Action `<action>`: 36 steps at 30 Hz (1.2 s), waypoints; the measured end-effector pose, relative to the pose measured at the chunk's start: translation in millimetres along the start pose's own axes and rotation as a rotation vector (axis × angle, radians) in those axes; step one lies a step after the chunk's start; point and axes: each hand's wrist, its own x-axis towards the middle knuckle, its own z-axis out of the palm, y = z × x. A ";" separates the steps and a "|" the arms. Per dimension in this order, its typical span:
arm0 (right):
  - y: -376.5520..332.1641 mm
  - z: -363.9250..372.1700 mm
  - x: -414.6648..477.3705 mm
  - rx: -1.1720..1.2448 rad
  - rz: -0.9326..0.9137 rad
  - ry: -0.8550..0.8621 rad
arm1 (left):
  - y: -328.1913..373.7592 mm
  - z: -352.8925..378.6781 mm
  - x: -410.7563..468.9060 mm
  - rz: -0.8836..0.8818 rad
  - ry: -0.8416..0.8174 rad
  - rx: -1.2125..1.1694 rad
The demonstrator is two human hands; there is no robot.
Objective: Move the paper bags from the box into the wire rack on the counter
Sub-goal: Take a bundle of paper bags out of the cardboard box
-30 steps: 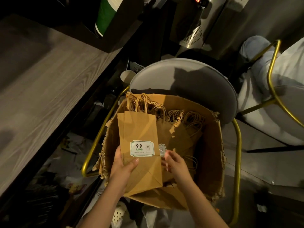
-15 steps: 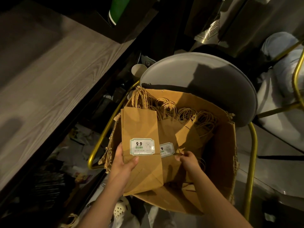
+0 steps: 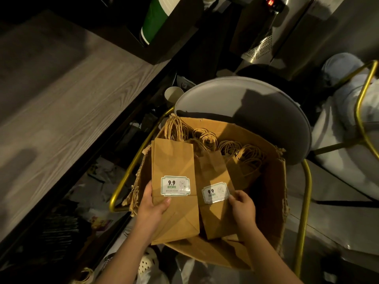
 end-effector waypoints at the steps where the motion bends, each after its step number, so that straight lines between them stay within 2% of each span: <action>1: 1.2 -6.4 -2.0 0.020 -0.007 0.012 | 0.1 0.8 0.2 -0.006 0.001 0.004; 5: 0.8 -33.0 -11.5 0.227 -0.064 0.037 | 1.2 4.7 0.6 -0.017 -0.002 0.032; 13: -7.5 -50.6 -30.0 0.423 -0.015 -0.117 | 2.5 8.2 -5.1 -0.024 -0.057 -0.011; 20: -18.0 -30.1 -50.4 0.403 -0.048 -0.266 | 7.7 15.3 -9.7 -0.052 -0.078 -0.093; 28: -20.7 6.0 -63.5 0.354 -0.087 -0.242 | 8.4 30.0 -18.2 -0.044 -0.104 -0.107; 31: -19.2 12.6 -63.0 0.337 -0.095 -0.287 | 4.7 32.6 -17.5 -0.056 -0.085 -0.055; 36: -13.4 7.5 -46.8 0.427 0.054 -0.321 | 0.7 26.7 -9.8 -0.059 -0.060 -0.058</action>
